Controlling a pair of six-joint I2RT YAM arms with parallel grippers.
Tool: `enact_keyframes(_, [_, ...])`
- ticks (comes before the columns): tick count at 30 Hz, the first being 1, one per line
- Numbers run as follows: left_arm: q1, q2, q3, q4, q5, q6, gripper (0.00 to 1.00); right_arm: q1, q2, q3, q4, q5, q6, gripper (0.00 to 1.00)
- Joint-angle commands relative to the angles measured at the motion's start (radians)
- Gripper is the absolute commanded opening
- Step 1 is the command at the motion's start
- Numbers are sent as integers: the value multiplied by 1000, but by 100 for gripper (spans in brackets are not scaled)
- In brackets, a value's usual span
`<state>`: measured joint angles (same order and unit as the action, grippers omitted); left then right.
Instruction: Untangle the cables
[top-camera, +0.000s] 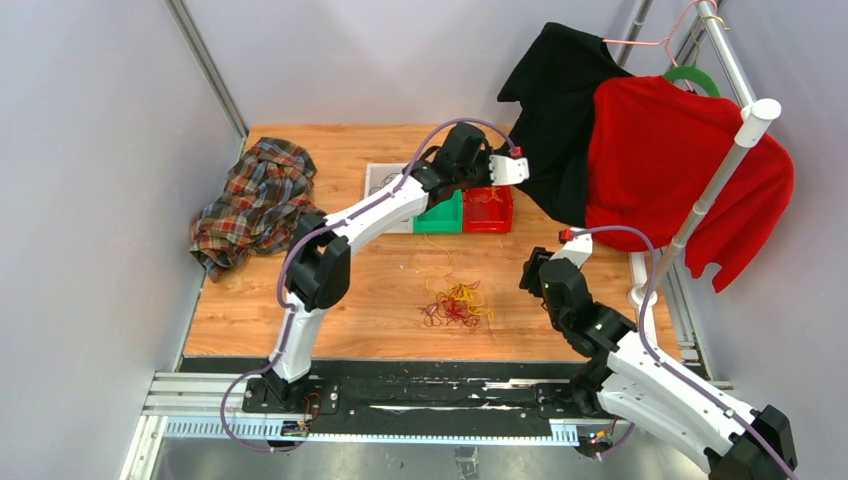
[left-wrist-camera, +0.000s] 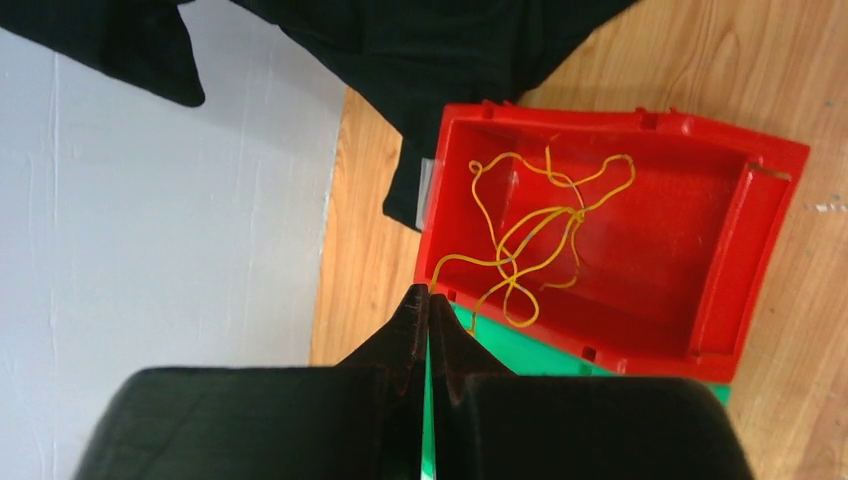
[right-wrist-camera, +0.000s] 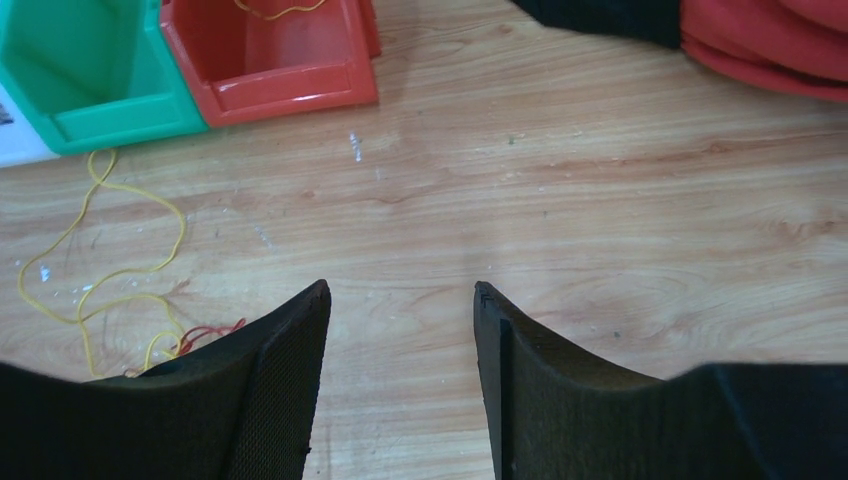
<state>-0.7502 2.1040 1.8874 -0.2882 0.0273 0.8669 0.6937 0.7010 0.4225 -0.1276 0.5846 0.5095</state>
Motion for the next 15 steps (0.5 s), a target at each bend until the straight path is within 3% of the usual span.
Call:
enact_keyframes(1, [-12, 101, 87, 10, 25, -5, 0, -43, 11, 21, -21, 77, 38, 55])
enact_keyframes(7, [-12, 236, 220, -3, 31, -22, 0, -74, -6, 23, -39, 90, 68, 54])
enact_keyframes(15, [-11, 305, 200, 55, 46, -45, 0, -107, -33, 27, -38, 86, 72, 52])
